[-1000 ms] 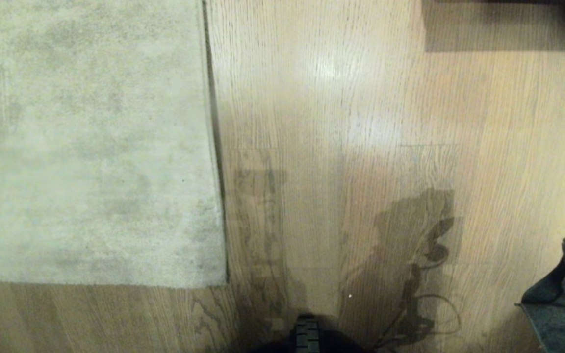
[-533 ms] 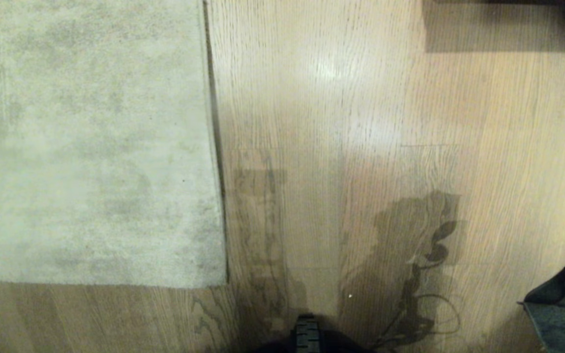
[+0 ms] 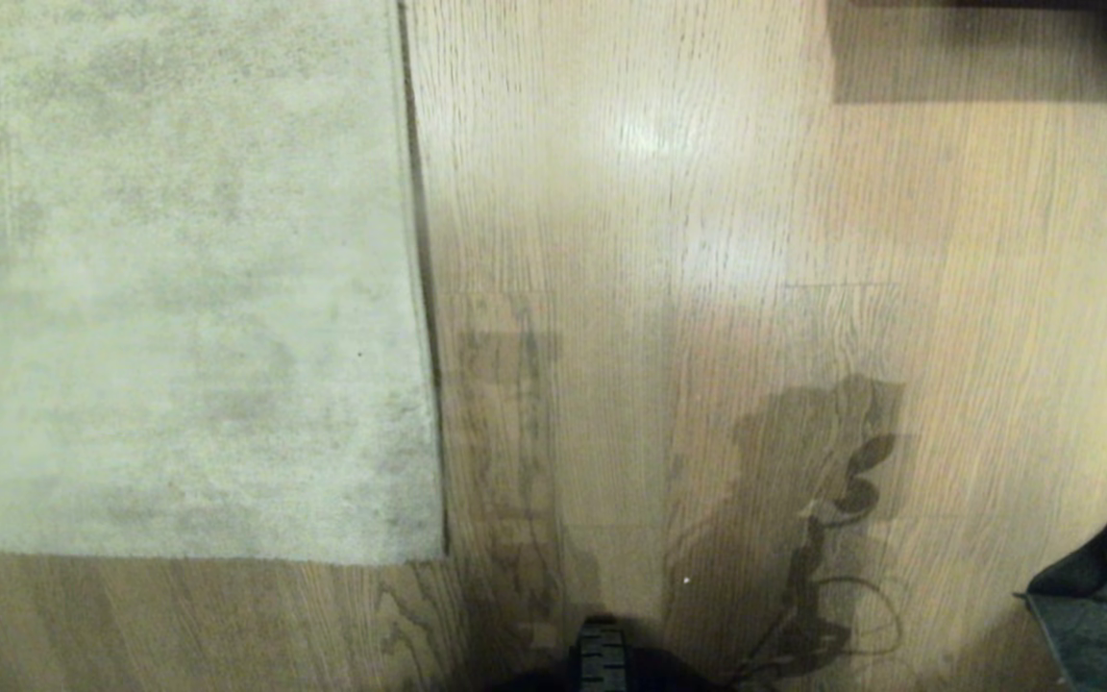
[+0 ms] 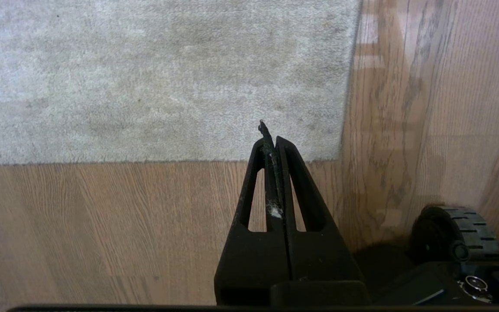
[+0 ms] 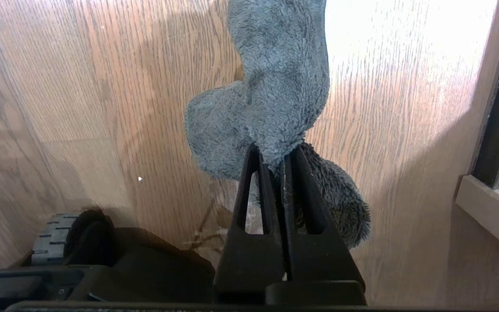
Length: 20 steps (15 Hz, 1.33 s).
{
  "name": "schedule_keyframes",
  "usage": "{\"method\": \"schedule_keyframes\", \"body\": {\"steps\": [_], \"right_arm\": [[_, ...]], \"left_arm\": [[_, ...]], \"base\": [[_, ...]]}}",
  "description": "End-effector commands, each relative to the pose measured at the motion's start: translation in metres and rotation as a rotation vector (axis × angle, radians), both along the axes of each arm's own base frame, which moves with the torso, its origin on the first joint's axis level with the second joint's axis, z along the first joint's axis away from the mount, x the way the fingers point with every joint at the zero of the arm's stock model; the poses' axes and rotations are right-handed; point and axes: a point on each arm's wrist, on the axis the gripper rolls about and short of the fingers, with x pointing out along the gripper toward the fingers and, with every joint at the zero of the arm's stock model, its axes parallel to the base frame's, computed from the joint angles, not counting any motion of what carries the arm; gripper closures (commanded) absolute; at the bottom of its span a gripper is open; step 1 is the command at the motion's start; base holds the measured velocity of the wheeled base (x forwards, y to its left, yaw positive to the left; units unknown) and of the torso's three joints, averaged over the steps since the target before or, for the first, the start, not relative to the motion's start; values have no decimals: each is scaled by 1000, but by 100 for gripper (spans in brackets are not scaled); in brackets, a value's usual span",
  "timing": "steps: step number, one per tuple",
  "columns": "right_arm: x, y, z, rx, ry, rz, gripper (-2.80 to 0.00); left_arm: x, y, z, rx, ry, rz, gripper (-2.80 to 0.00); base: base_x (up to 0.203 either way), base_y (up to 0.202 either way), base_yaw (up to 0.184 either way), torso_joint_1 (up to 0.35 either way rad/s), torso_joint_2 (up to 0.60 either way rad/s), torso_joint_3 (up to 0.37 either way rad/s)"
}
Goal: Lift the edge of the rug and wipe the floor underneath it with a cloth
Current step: Put down the rag
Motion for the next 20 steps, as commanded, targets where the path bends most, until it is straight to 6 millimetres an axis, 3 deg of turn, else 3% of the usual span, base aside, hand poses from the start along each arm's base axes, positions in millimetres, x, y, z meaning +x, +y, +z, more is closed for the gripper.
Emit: {"method": "schedule_keyframes", "body": {"steps": [1,3,6,10,14,16,20], "right_arm": [[0,0,0,2,1,1,0],[5,0,2,9,62,-11,0],[33,0,16,20,234,-9,0],[98,1,44,33,299,47,0],[170,0,90,86,185,46,0],[196,-11,105,118,145,-10,0],[239,-33,111,132,100,-93,0]], "left_arm": [[0,0,0,-1,1,0,0],[0,0,0,0,1,0,0],[0,0,0,-1,1,0,0],[0,0,0,-1,1,0,0],[0,0,0,-1,0,0,0],[0,0,0,-1,1,0,0],[0,0,0,-1,0,0,0]], "base": [[0,0,0,0,0,0],[0,0,0,0,0,0],[0,0,0,0,0,0],[0,0,0,0,0,0],[0,0,0,0,0,0],[0,0,0,0,0,0],[0,0,0,0,0,0]]}}
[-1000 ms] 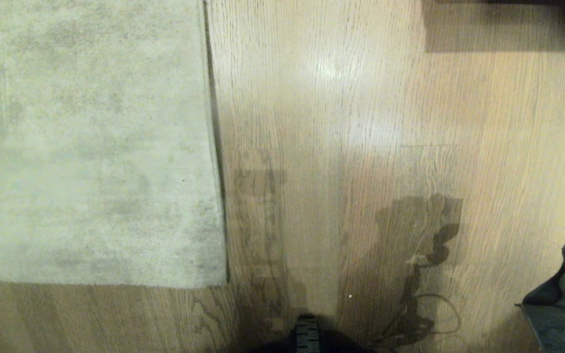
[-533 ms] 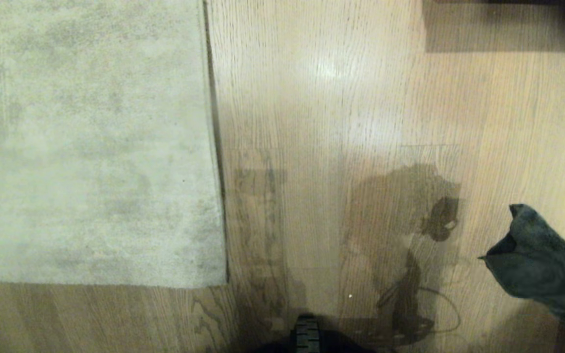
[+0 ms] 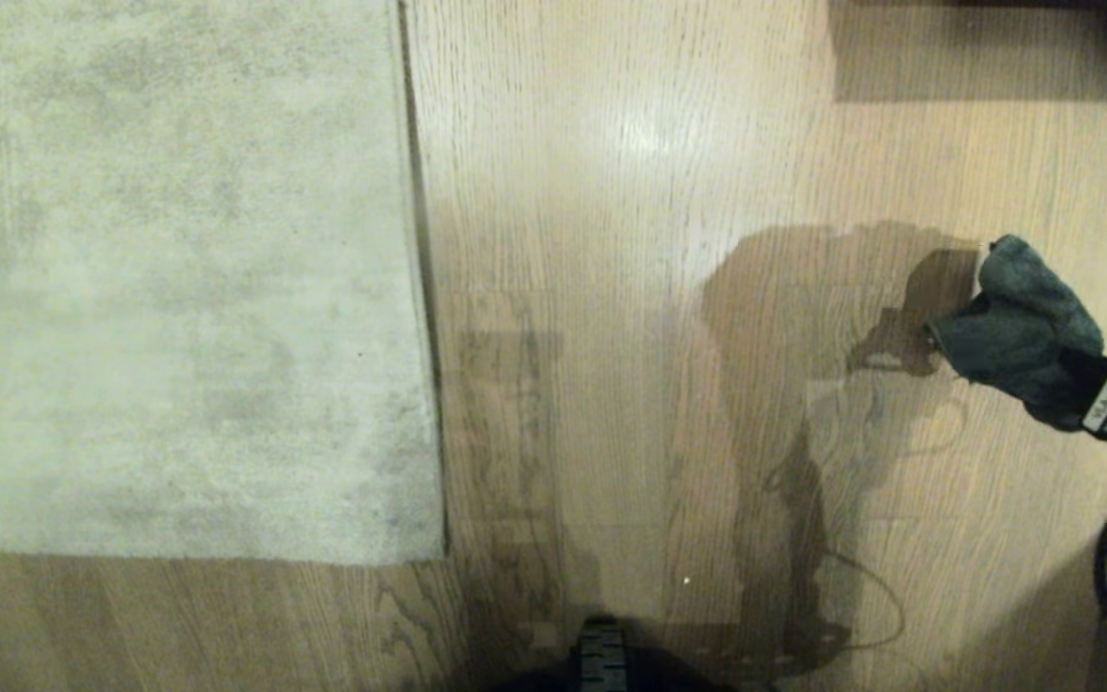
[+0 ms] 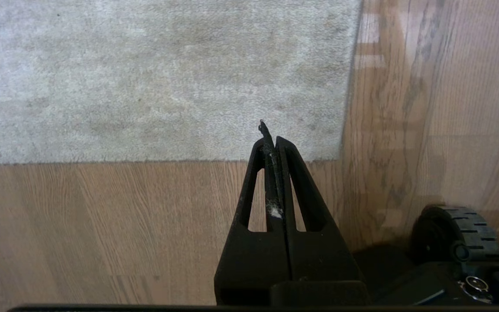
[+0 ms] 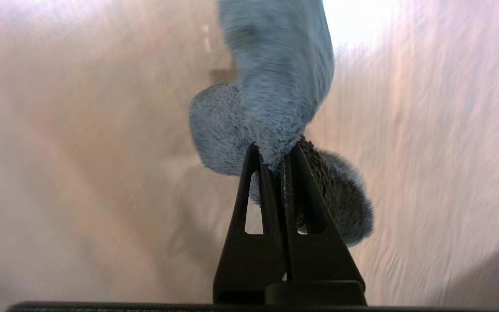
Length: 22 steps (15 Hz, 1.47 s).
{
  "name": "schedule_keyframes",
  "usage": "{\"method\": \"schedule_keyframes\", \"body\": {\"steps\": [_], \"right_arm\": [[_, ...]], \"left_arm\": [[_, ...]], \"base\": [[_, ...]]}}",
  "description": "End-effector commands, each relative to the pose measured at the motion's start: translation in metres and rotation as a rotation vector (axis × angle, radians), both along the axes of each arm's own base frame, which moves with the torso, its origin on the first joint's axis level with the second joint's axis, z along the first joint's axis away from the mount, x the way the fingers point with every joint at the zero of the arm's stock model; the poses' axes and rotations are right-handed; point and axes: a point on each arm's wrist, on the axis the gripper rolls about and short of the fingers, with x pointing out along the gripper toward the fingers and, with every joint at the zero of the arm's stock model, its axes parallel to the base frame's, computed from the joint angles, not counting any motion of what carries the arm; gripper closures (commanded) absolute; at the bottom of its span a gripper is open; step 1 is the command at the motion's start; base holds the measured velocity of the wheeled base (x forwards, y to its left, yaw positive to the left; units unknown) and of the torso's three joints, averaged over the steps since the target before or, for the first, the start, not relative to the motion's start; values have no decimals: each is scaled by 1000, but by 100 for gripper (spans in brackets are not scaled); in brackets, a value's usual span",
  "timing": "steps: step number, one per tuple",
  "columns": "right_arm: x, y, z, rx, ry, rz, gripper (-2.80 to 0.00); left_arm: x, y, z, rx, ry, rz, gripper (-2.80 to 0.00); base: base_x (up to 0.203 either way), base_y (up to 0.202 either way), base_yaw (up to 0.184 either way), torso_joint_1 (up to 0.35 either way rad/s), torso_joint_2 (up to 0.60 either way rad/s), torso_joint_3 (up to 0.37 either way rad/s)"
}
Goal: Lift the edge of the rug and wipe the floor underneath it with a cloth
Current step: Put down the rag
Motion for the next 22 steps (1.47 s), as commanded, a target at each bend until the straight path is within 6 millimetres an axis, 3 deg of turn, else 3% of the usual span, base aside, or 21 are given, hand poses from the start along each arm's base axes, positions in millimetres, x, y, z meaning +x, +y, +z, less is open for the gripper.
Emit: {"method": "schedule_keyframes", "body": {"steps": [1,12,13,18,22], "right_arm": [[35,-17,-6,2,20,-52,0],[100,-38,-6,-5,-4,-76,0],[102,-39,-7,-3,-3,-75,-280],[102,-39,-8,-9,3,-80,-280],[94,-37,3,-11,-39,-77,-280]], "left_arm": [[0,0,0,-1,1,0,0],[0,0,0,0,0,0,0],[0,0,0,-1,1,0,0],[0,0,0,-1,-1,0,0],[0,0,0,-1,-1,0,0]], "base": [[0,0,0,0,0,0],[0,0,0,0,0,0],[0,0,0,0,0,0],[0,0,0,0,0,0],[0,0,0,0,0,0]]}}
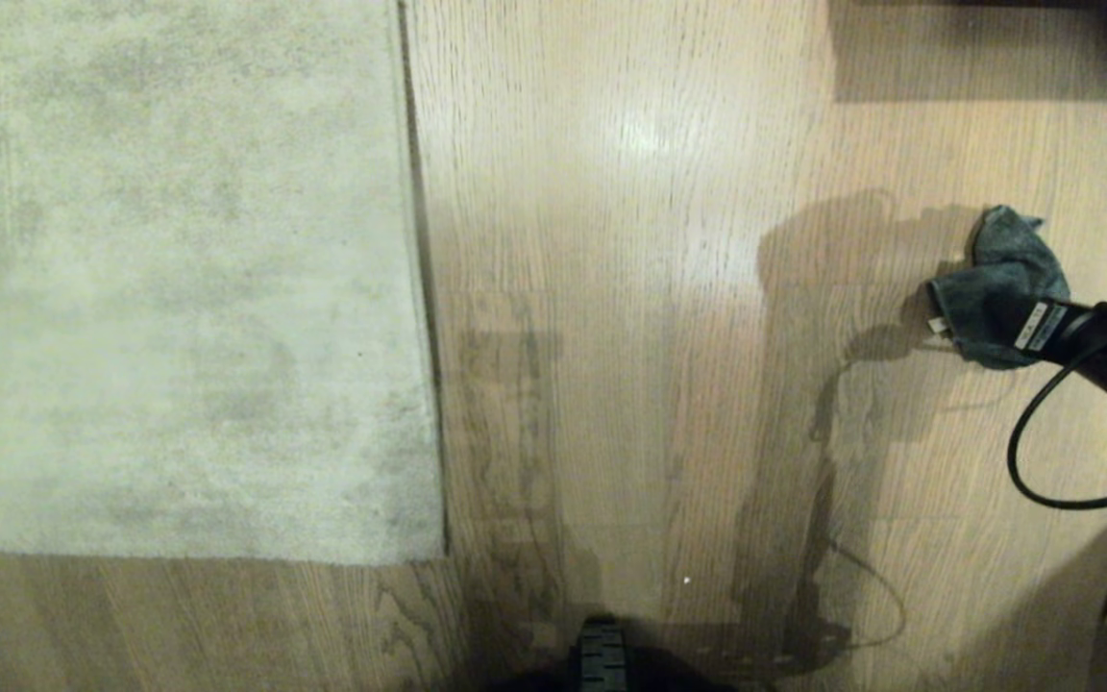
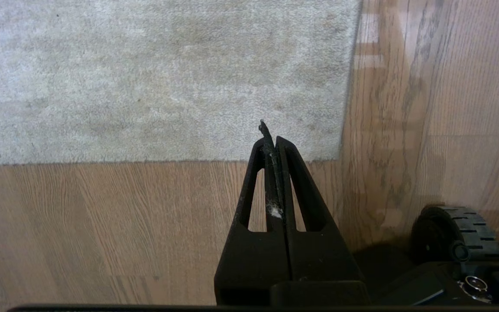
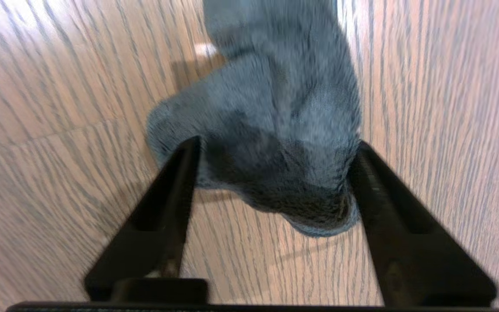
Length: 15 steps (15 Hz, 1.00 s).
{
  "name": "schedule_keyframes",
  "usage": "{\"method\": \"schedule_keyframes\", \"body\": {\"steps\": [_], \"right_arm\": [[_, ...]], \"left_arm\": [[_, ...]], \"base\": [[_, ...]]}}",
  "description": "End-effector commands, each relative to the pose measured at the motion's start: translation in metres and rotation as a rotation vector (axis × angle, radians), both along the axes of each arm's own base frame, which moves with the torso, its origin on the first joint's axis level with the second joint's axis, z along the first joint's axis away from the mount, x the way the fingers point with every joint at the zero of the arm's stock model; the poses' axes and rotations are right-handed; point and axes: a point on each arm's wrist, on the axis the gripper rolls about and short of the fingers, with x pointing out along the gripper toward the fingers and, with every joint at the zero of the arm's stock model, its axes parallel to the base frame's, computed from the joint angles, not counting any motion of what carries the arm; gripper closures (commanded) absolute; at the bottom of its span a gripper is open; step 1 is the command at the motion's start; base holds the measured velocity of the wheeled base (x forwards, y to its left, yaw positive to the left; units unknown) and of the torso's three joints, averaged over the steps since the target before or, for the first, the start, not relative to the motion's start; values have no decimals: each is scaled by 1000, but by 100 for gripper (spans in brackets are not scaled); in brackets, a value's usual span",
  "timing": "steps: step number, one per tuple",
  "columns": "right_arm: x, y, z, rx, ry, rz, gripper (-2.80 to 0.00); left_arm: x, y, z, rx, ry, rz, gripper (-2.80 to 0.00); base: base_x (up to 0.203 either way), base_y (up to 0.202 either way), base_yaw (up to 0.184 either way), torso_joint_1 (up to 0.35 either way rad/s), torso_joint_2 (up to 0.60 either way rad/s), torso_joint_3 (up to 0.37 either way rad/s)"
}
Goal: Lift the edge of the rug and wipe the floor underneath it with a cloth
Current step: Put down the rag
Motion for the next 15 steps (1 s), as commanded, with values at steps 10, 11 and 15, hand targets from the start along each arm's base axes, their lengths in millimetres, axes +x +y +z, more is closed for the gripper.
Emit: {"method": "schedule_keyframes", "body": {"steps": [10,11,15], "right_arm": [[-119,28,16,-48,-112,57,0],[-130,30,14,-54,-125,66,0],[-173,40,16,-74,-205,74,0]], "left_arm": [[0,0,0,-1,1,1,0],[0,0,0,-1,1,1,0],[0,0,0,-1,1,1,0]], "base": [[0,0,0,0,0,0],[0,0,0,0,0,0],[0,0,0,0,0,0]]}}
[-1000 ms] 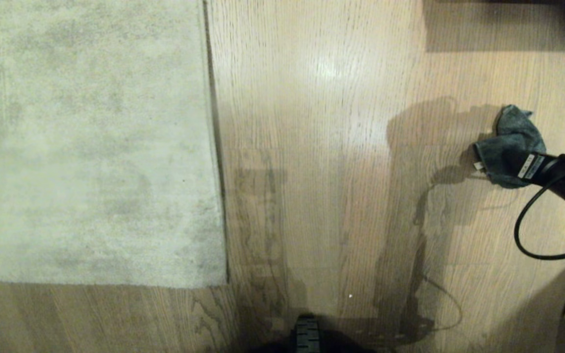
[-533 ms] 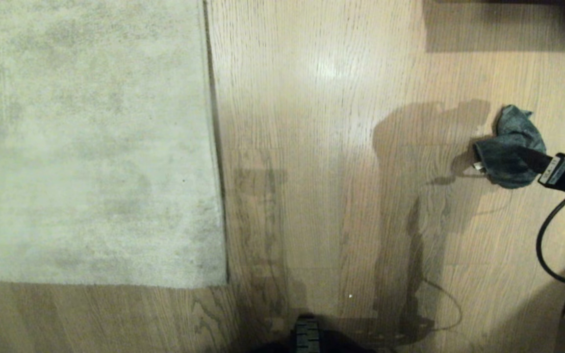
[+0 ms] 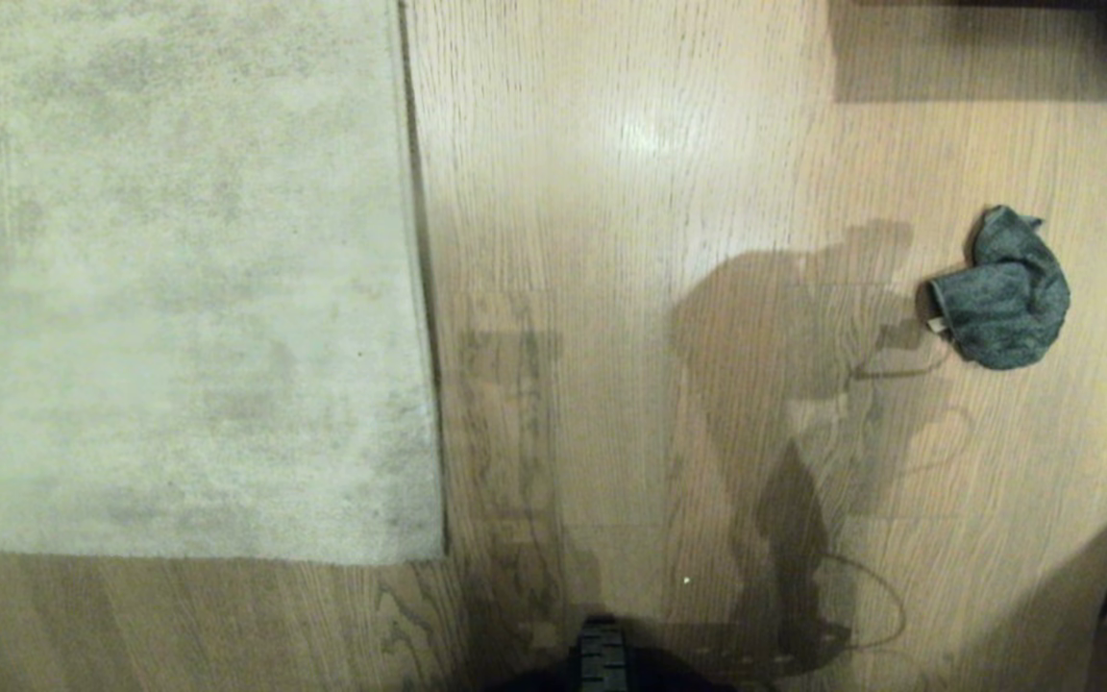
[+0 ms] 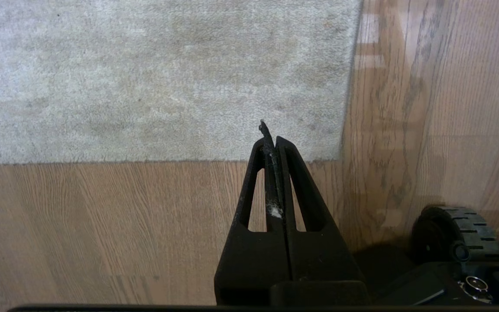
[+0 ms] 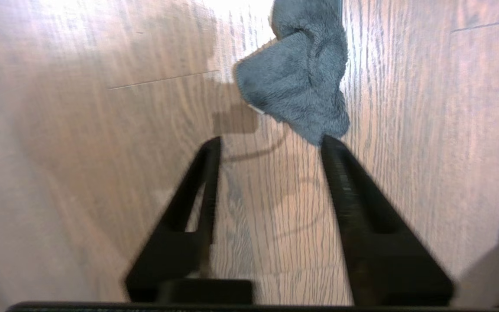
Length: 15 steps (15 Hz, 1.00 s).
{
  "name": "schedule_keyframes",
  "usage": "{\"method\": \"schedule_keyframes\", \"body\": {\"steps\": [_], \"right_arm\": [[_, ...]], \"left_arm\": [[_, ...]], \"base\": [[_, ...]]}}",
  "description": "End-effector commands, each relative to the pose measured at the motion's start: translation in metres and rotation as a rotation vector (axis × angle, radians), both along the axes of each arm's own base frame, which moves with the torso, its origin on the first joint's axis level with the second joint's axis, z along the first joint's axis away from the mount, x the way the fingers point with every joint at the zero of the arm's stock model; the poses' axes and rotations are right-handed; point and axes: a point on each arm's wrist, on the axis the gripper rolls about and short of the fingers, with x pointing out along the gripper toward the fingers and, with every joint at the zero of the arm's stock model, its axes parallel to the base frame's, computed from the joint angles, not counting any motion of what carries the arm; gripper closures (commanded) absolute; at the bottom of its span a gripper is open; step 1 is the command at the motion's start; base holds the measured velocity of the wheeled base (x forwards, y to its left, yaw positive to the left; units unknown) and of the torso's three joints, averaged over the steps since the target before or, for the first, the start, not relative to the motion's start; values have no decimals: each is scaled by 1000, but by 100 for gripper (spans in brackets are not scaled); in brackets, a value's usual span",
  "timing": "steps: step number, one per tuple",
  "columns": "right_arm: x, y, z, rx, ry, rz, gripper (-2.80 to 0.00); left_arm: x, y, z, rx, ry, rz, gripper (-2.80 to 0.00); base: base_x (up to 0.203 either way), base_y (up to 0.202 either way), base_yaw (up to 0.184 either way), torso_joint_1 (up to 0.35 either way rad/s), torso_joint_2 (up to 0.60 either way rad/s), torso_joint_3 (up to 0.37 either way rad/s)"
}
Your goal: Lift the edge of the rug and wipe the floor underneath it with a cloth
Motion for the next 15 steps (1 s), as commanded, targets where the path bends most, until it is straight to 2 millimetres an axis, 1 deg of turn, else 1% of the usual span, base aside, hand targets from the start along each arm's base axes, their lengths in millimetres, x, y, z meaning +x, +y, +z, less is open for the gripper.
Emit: {"method": "schedule_keyframes", "body": {"steps": [1,3,5,6,8,9,10,11,13,15], "right_arm": [[-36,8,9,-22,-106,1,0],[-57,12,9,-25,-119,0,0],[-84,18,5,-26,-117,-1,0],[-98,21,0,-31,-113,-2,0],[-130,28,-15,-46,-96,-4,0],[-142,30,-24,-55,-78,-6,0],[-149,32,-29,-68,-73,-10,0],[-151,32,-36,-82,-44,-13,0],[-146,31,-56,-118,47,-16,0],[-141,30,-73,-136,59,-12,0]], "left_arm": [[0,0,0,-1,1,0,0],[0,0,0,-1,0,0,0],[0,0,0,-1,1,0,0],[0,0,0,-1,-1,0,0],[0,0,0,-1,0,0,0],[0,0,0,-1,-1,0,0],[0,0,0,-1,1,0,0],[0,0,0,-1,1,0,0],[0,0,0,-1,1,0,0],[0,0,0,-1,0,0,0]], "base": [[0,0,0,0,0,0],[0,0,0,0,0,0],[0,0,0,0,0,0],[0,0,0,0,0,0],[0,0,0,0,0,0],[0,0,0,0,0,0],[0,0,0,0,0,0],[0,0,0,0,0,0],[0,0,0,0,0,0],[0,0,0,0,0,0]]}}
